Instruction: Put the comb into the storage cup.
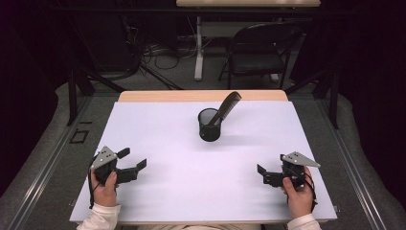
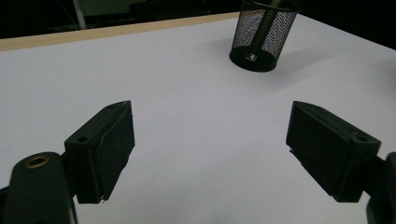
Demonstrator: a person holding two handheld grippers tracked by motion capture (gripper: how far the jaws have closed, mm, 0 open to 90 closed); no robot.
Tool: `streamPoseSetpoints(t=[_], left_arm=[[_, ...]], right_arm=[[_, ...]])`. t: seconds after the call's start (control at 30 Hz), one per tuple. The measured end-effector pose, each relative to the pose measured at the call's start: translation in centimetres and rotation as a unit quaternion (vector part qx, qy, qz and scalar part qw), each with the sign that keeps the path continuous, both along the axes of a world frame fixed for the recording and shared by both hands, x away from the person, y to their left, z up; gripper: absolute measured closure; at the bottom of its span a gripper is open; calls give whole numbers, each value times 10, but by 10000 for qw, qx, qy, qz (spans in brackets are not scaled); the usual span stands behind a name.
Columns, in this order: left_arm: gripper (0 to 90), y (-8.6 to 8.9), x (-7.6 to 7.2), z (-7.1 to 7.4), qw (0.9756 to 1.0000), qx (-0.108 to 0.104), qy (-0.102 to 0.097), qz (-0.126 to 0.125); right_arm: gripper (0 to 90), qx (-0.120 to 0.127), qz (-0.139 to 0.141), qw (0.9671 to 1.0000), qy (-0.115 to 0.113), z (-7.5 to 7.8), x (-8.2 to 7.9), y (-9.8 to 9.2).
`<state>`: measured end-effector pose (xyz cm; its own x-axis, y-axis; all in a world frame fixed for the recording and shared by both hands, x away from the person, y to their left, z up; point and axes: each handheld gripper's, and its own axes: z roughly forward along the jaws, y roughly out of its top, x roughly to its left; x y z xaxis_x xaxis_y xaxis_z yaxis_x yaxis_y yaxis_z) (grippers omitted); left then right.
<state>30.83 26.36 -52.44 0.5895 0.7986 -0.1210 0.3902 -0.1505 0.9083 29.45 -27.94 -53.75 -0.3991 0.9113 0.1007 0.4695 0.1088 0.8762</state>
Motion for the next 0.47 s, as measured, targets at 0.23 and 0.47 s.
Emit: streamPoseSetpoints(t=[0.23, 0.47], left_arm=[[157, 0, 0, 0, 10000, 7, 9, 24], [157, 3, 1, 0, 10000, -19, 2, 97]], right_arm=[[0, 0, -18, 10000, 6, -1, 0, -1], [0, -24, -1, 10000, 12, -1, 1, -1]])
